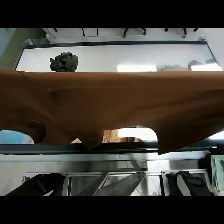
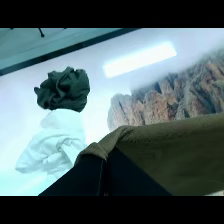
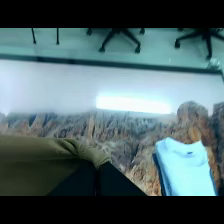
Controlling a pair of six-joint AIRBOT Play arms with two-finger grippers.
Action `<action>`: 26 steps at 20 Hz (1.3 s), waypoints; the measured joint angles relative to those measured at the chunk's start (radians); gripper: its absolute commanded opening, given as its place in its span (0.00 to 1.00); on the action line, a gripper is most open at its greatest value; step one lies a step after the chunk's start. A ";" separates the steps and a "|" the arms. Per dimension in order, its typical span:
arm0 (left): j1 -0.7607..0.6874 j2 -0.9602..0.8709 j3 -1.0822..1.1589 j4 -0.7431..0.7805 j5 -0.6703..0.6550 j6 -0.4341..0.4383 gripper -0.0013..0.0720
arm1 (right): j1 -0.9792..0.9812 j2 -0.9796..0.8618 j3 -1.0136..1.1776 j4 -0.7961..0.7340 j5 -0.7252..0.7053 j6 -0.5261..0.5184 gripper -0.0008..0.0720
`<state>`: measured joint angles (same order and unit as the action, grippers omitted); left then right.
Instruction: Fold the shirts.
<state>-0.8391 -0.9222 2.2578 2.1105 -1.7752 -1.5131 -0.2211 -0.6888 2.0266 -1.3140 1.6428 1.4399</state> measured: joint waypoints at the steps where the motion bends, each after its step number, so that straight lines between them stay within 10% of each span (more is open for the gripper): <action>1: -0.043 -0.006 0.005 0.037 -0.004 -0.005 0.03 | 0.000 -0.010 0.031 -0.007 0.002 0.001 0.04; 11: -0.029 -0.034 -0.312 0.237 0.087 0.006 0.03 | 0.000 -0.099 -0.098 -0.079 0.043 0.008 0.04; 19: 0.676 -0.291 -0.552 -0.472 0.394 0.114 0.03 | 0.001 -0.270 -0.560 -0.101 -0.221 0.005 0.04; 26: 0.749 -0.607 -0.551 -0.698 0.565 0.187 0.03 | 0.003 -0.623 -0.644 0.058 -0.581 -0.019 0.04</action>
<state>-0.0902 -1.5291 1.7069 1.4128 -1.2098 -1.3262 -0.2184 -1.3121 1.3830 -1.2560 1.0622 1.4204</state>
